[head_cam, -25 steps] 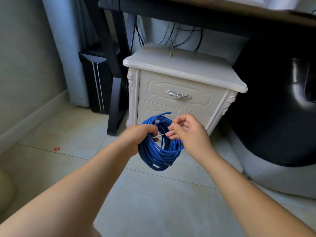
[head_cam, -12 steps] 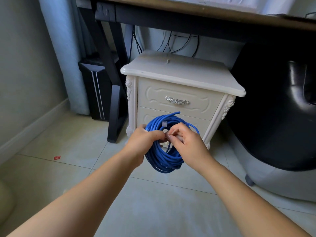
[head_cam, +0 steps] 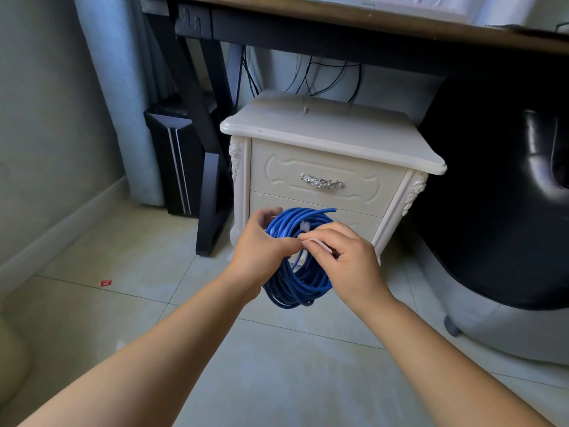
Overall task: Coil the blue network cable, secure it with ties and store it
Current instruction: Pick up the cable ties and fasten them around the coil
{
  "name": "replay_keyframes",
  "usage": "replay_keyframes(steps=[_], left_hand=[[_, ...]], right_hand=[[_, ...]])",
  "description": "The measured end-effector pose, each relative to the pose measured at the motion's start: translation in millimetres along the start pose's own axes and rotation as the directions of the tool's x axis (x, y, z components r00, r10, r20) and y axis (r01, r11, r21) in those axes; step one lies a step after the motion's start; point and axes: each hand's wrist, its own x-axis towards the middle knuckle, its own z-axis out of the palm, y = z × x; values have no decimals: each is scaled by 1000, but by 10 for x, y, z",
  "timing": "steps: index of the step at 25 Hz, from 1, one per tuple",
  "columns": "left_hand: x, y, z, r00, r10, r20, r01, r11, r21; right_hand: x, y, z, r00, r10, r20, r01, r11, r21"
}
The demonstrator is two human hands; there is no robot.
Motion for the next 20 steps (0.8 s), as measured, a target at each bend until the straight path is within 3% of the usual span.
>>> replay_keyframes(steps=[4, 8, 10, 13, 16, 20], left_hand=[[-20, 2, -12, 992, 120, -45, -114, 987, 114], [18, -44, -10, 985, 171, 15, -169, 948, 270], [30, -59, -5, 976, 205, 75, -218, 919, 329], [-6, -62, 31, 955, 252, 158, -291, 897, 333], [-37, -58, 51, 947, 264, 181, -308, 907, 288], [-18, -63, 43, 945, 268, 190, -311, 917, 250]], right_hand=[[-8, -72, -54, 996, -80, -25, 80, 997, -16], [117, -128, -176, 996, -36, 87, 43, 996, -77], [195, -168, -260, 985, 123, 125, -115, 991, -64], [260, -187, -355, 896, 366, 250, -390, 919, 54], [273, -179, -393, 830, 431, 355, -507, 848, 156], [298, -211, -422, 803, 454, 386, -556, 804, 212]])
